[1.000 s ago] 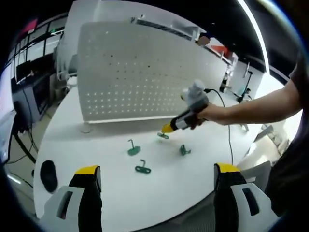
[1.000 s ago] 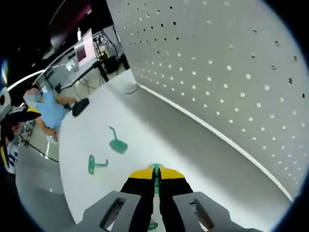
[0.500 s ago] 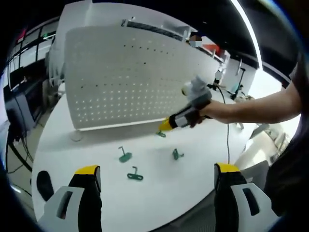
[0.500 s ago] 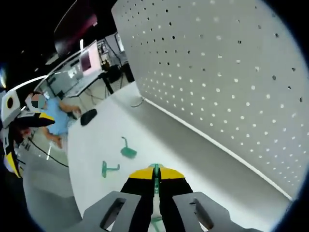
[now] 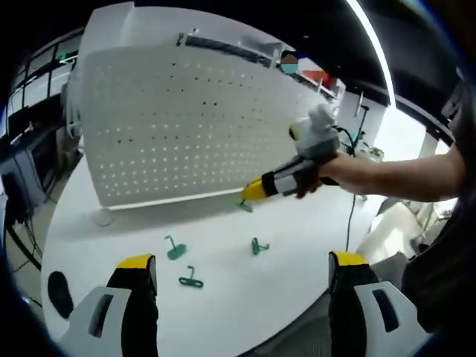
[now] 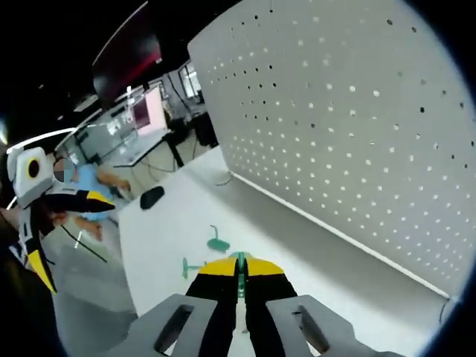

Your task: Insert the hook assembly into the mounting plate slot until the hook locks in place.

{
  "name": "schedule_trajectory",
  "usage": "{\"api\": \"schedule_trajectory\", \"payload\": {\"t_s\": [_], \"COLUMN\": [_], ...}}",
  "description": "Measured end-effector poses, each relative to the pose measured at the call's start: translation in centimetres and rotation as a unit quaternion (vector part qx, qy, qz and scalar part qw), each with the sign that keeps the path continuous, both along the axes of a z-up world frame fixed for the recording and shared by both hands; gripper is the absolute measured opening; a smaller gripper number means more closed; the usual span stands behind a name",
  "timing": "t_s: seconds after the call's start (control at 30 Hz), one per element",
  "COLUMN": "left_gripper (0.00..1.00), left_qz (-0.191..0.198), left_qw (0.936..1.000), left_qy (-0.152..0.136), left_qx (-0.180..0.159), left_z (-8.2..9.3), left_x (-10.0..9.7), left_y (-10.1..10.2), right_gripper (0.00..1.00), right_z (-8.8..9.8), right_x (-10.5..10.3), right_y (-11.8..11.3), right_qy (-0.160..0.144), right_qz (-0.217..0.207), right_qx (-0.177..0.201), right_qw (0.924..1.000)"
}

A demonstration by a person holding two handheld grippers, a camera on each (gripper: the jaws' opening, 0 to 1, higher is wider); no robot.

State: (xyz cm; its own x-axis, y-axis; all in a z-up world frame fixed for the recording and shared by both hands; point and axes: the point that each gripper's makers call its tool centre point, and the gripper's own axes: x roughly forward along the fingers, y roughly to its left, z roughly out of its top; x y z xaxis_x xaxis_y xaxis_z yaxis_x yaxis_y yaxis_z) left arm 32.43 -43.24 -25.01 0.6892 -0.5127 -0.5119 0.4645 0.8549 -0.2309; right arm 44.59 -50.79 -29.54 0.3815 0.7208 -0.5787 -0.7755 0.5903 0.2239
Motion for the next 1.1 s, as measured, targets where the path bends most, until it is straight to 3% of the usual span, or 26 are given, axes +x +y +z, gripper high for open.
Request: {"api": "schedule_trajectory", "payload": {"t_s": [0.27,0.6,0.9,1.1], "left_gripper": [0.97,0.95,0.88,0.84], "left_qz": [-0.014,-0.014,-0.015,-0.017], "left_qw": [0.9999,0.9999,0.9993,0.9976], "left_qy": [-0.001,-0.001,0.01,0.025], "left_qx": [0.002,-0.004,-0.033,-0.062], "left_z": [0.1,0.7,1.0,0.6], "left_x": [0.1,0.6,0.5,0.0], "left_y": [-1.0,-0.6,-1.8,-2.9], "right_gripper": [0.0,0.0,0.0,0.0], "right_z": [2.2,3.3,6.3,7.1], "right_x": [-1.9,-4.6,-6.4,-7.8], "right_y": [0.1,1.0,1.5,1.7], "right_qy": [-0.014,-0.009,-0.028,-0.029], "right_qz": [-0.012,-0.019,-0.035,-0.035], "right_qx": [0.037,0.079,0.123,0.137], "right_qw": [0.9992,0.9967,0.9914,0.9895]}}
